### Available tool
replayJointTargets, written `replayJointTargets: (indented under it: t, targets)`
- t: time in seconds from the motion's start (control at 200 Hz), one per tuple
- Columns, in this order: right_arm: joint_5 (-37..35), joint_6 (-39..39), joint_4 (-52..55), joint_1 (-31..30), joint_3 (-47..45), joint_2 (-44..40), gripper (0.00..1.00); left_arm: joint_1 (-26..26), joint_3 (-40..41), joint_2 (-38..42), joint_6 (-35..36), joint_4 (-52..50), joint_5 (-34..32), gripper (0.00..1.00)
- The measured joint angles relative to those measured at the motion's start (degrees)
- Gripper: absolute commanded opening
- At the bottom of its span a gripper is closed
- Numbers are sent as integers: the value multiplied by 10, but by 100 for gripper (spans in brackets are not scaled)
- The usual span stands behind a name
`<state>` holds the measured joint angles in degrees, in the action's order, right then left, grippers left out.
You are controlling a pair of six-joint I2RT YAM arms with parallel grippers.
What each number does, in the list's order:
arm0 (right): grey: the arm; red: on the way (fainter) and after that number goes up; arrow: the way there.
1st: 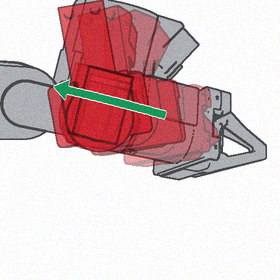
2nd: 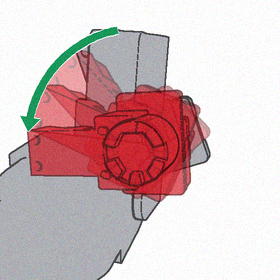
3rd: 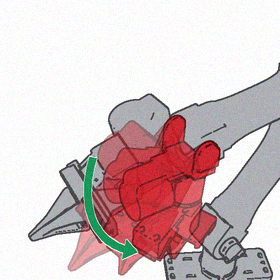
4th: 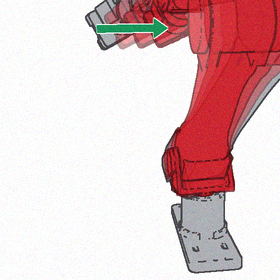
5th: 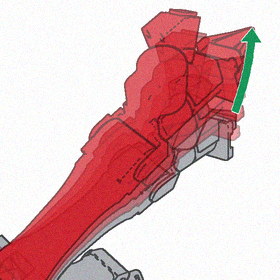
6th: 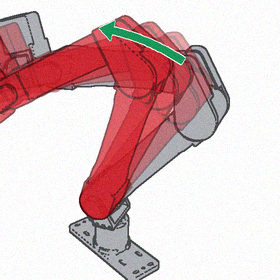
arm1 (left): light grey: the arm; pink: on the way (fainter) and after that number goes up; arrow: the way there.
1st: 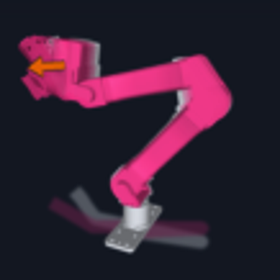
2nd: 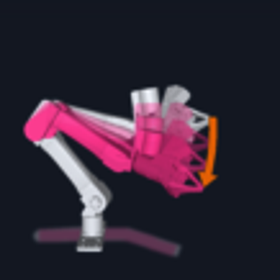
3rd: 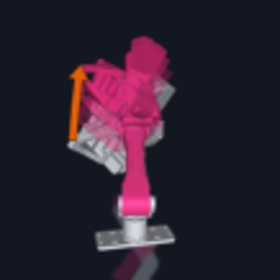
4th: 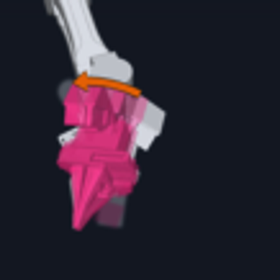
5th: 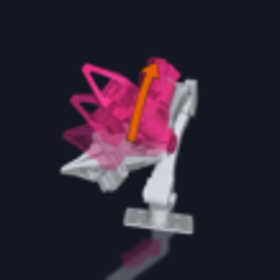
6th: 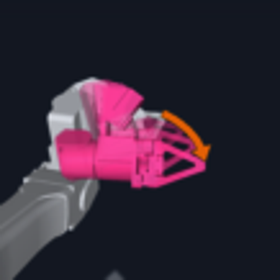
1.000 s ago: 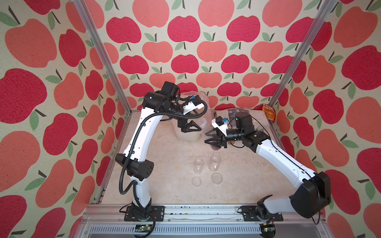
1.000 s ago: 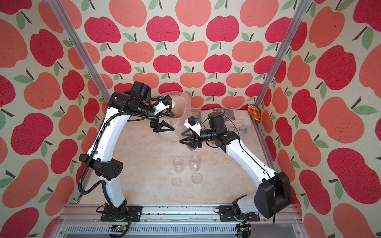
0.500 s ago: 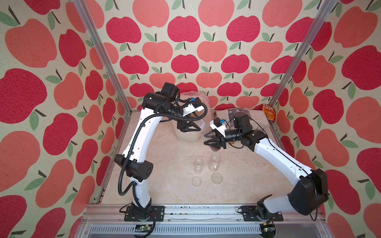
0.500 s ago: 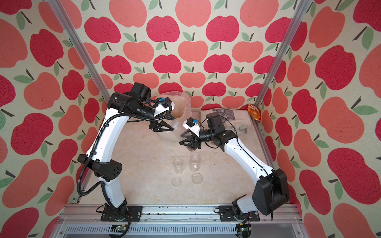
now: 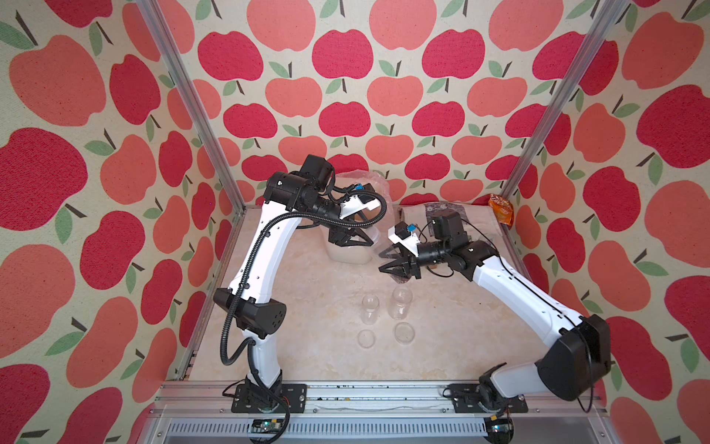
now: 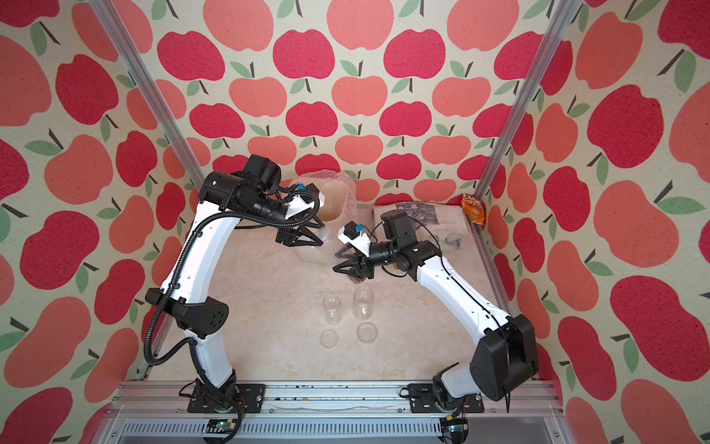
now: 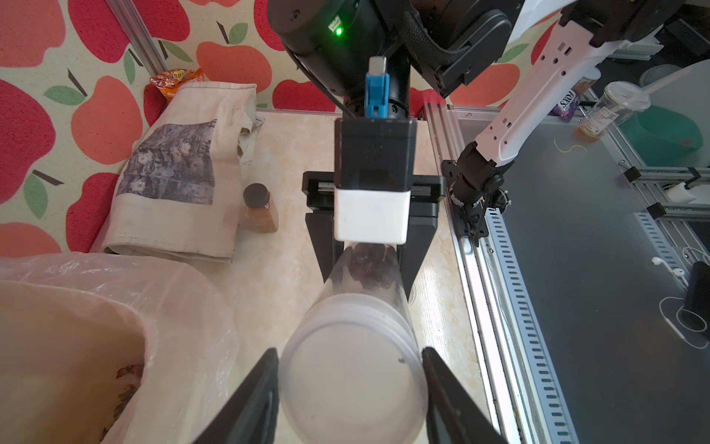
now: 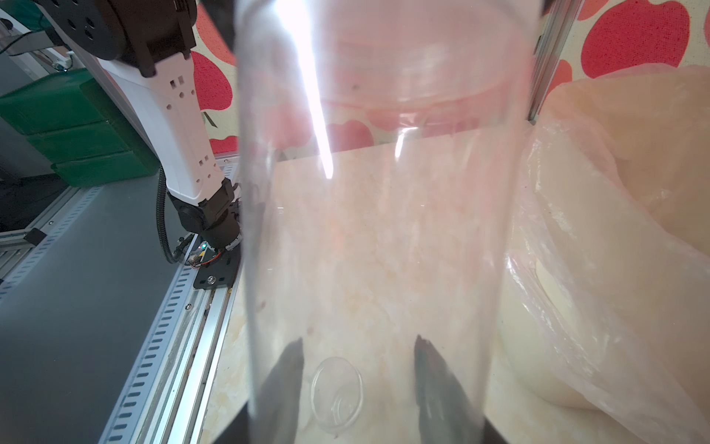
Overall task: Empty the moldy dried flower tea in the jars
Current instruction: Unscrew the lid from the jar.
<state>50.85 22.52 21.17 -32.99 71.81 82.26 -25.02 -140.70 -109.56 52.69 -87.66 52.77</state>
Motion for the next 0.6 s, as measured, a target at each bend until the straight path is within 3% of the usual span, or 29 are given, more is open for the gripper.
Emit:
replayJointTargets:
  t: [0.195, 0.285, 0.6]
  targets:
    - [-29, 4, -5, -4, 0, -3, 0, -1, 0, 0, -17, 7, -10, 20]
    - [-76, 4, -31, -8, -10, -15, 0, -1, 0, -1, -62, 27, -21, 16]
    - [-306, 31, -166, -33, -71, -41, 0, -18, -71, -51, -432, 75, -125, 7]
